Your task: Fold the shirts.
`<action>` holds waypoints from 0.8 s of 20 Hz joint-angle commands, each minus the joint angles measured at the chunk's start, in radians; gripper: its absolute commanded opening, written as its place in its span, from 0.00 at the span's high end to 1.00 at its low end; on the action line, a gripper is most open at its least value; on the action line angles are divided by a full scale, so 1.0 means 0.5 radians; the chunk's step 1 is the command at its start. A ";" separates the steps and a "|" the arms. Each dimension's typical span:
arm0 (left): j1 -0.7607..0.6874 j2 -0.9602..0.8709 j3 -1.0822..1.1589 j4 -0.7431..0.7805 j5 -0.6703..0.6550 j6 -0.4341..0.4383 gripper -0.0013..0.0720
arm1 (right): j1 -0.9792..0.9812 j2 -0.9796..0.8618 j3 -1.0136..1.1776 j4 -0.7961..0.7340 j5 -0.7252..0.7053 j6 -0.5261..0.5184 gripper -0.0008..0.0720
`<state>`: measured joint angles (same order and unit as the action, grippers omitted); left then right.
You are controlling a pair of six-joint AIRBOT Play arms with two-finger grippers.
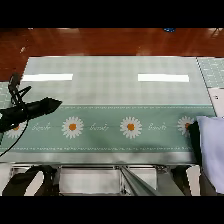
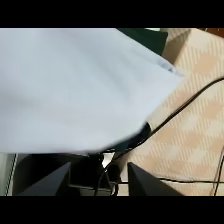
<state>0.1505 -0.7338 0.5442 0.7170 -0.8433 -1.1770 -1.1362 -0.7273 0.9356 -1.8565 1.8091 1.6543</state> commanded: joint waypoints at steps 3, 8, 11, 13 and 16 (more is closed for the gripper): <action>-0.002 -0.088 0.301 0.000 0.357 0.131 0.96 | 0.097 -0.130 0.213 0.163 -0.362 0.025 0.49; -0.073 -0.425 1.322 0.027 0.148 0.132 0.96 | 0.829 -0.372 0.752 1.474 -1.257 -0.285 0.96; -0.362 -0.723 1.843 0.461 -0.130 -0.150 0.96 | 1.623 -0.599 0.883 1.462 -1.529 -0.309 0.96; -0.615 -0.903 1.903 0.906 -0.366 -0.482 0.96 | 2.086 -0.800 0.890 1.215 -1.508 -0.243 0.96; -0.845 -1.122 1.792 1.437 -0.743 -0.638 0.96 | 2.500 -1.097 0.890 0.718 -1.351 -0.109 0.96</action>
<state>-0.1612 -1.1877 1.4193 1.1404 -1.0237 -1.3594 -0.1097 -1.1519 1.3636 -1.3193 1.1240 1.5478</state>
